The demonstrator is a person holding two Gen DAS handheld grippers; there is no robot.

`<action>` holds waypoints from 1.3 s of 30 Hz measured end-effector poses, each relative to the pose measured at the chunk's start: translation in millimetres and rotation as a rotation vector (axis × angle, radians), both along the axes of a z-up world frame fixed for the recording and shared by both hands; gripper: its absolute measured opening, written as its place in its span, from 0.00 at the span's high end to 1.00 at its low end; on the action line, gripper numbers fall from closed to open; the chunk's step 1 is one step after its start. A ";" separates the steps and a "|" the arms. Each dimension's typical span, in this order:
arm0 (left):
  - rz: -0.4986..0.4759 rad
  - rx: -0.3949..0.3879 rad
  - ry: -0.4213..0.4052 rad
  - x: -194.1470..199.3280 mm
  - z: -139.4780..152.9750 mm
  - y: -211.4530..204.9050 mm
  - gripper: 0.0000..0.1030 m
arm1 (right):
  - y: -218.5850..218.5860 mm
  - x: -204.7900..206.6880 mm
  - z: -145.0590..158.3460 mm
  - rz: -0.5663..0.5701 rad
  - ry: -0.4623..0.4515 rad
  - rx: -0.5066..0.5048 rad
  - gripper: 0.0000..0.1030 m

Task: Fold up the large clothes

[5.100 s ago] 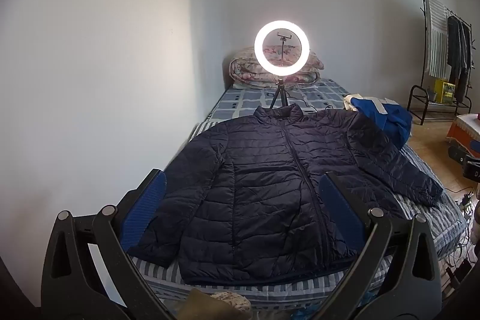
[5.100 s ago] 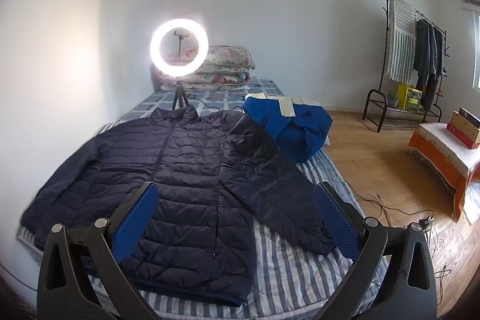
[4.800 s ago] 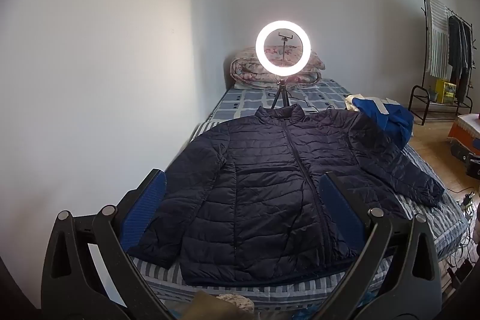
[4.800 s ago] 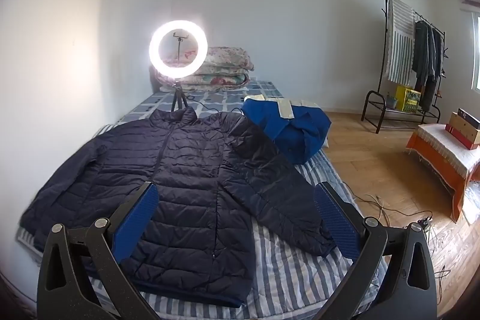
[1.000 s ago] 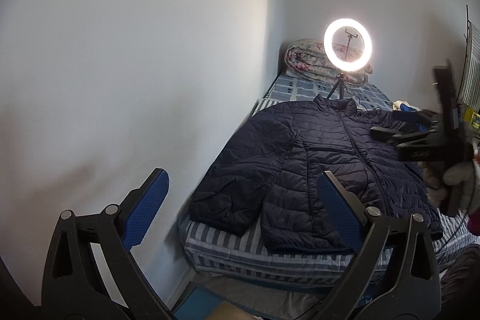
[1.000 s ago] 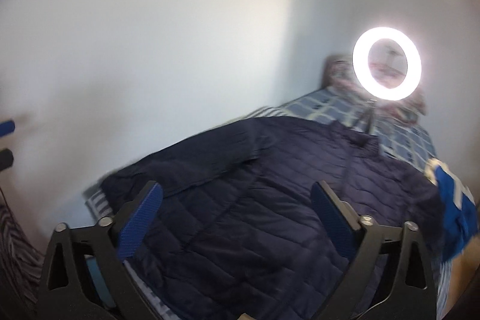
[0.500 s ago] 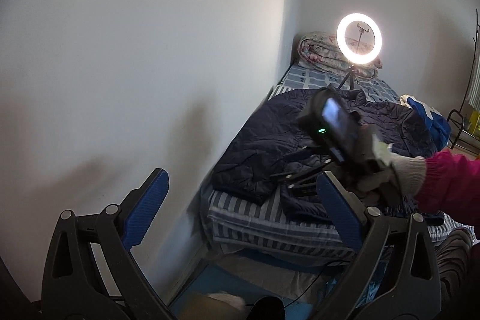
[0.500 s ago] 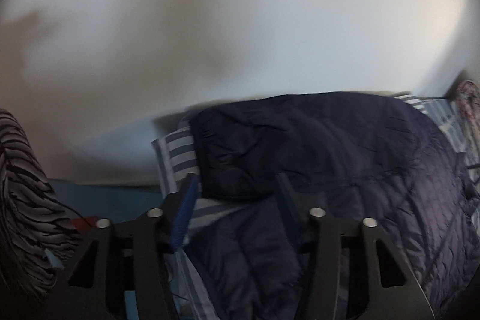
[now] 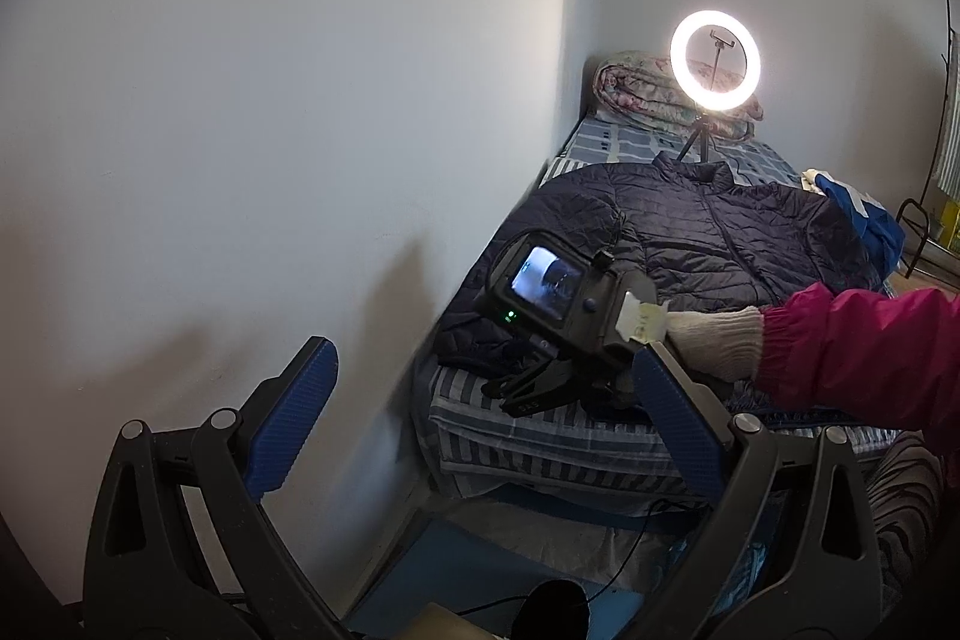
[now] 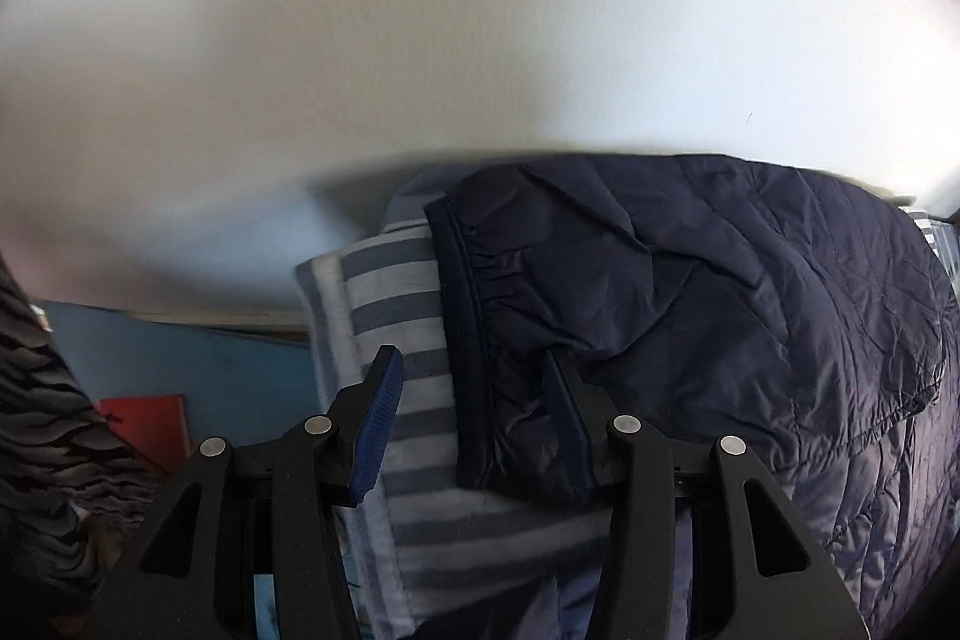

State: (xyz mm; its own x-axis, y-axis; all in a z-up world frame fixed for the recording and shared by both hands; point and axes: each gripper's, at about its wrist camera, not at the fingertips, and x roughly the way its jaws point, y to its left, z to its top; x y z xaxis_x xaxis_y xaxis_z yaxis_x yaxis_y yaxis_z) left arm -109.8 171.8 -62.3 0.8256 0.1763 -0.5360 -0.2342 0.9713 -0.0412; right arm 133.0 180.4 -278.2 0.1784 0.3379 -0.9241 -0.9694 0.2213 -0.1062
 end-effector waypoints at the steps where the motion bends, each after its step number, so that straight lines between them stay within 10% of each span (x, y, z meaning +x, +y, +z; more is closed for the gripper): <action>1: 0.000 -0.001 0.000 1.3 -0.5 0.1 0.02 | 1.0 0.5 -2.9 -0.002 -0.002 -0.008 0.55; 4: -0.005 -0.007 0.005 6.1 -2.4 0.5 0.02 | 0.8 3.9 -6.7 -0.004 0.008 -0.004 0.59; 9: -0.031 -0.017 0.000 17.5 0.0 -2.9 0.02 | 7.0 13.6 -7.1 -0.048 0.079 0.035 0.92; 20: -0.106 -0.023 0.021 62.5 -3.0 -22.6 0.02 | -63.3 76.3 69.9 -0.280 0.231 0.373 0.94; 39: -0.275 -0.120 0.063 251.3 -22.9 -98.6 0.02 | -284.5 208.3 127.8 -0.789 0.065 0.613 0.95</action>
